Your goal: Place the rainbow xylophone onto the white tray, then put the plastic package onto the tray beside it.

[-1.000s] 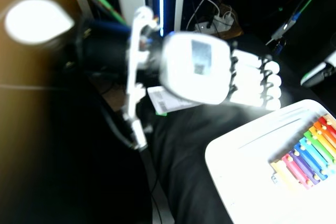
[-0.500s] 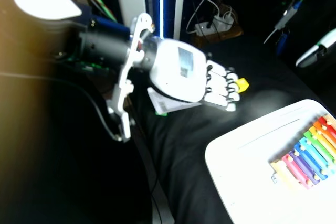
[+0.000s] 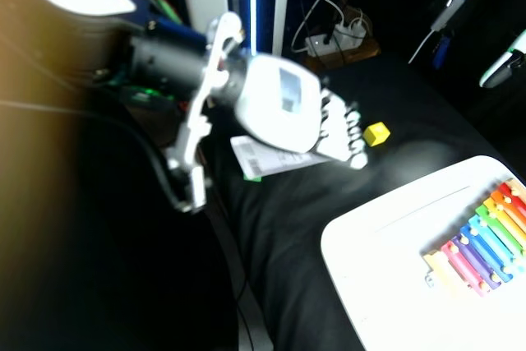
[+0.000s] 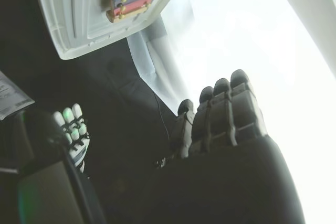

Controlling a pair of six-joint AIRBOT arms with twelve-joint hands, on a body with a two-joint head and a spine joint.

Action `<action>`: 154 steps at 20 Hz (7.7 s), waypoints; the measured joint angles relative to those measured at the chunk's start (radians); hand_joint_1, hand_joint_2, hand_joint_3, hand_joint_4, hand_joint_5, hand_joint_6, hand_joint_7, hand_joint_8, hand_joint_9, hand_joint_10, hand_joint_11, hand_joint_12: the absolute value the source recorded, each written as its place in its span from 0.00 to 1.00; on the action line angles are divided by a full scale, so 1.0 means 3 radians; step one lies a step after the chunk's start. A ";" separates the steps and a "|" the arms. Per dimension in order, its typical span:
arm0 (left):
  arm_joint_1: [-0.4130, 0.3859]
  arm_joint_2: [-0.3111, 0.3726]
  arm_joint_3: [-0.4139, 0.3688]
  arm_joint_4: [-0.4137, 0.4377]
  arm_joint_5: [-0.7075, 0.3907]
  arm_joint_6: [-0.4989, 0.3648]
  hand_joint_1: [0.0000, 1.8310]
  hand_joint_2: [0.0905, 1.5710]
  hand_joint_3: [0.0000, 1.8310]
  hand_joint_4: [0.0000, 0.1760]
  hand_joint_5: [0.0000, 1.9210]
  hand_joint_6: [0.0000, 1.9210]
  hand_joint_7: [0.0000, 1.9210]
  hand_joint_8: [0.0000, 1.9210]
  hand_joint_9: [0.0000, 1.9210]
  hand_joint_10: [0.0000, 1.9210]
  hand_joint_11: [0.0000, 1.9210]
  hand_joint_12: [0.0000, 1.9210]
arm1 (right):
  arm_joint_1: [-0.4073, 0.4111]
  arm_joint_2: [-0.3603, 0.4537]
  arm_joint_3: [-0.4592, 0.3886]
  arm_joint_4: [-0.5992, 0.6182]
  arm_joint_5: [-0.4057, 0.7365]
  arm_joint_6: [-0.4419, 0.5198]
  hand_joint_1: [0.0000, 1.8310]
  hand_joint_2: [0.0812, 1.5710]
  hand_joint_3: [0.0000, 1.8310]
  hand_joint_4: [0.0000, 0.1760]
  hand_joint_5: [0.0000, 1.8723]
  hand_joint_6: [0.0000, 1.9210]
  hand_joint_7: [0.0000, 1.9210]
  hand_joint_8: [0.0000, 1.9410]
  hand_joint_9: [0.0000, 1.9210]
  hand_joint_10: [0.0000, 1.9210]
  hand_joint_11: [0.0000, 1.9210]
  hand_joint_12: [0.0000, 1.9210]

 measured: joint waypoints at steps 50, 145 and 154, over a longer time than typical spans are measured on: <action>0.0294 -0.0020 -0.0065 -0.0158 -0.0103 0.0052 0.40 0.42 0.00 0.42 0.00 0.00 0.00 0.00 0.00 0.00 0.00 0.00 | -0.1858 -0.0313 0.0067 0.2921 -0.0389 -0.1775 0.34 0.37 0.00 0.00 0.05 0.00 0.04 0.00 0.02 0.00 0.04 0.01; 0.0388 -0.0228 -0.0067 -0.0300 -0.0220 0.0220 0.36 0.42 0.00 0.10 0.00 0.00 0.00 0.00 0.00 0.00 0.00 0.00 | -0.0229 -0.1521 0.1536 0.3092 -0.0542 -0.2352 0.69 0.71 0.00 0.00 0.49 0.45 0.51 0.63 0.50 0.61 0.45 0.80; 0.0398 -0.0231 -0.0071 -0.0298 -0.0300 0.0226 0.35 0.40 0.00 0.00 0.00 0.00 0.00 0.00 0.00 0.00 0.00 0.00 | -0.0235 -0.1863 0.2023 0.3227 -0.0668 -0.2351 0.75 0.71 0.00 0.00 0.44 0.53 0.47 0.58 0.48 0.66 0.43 0.65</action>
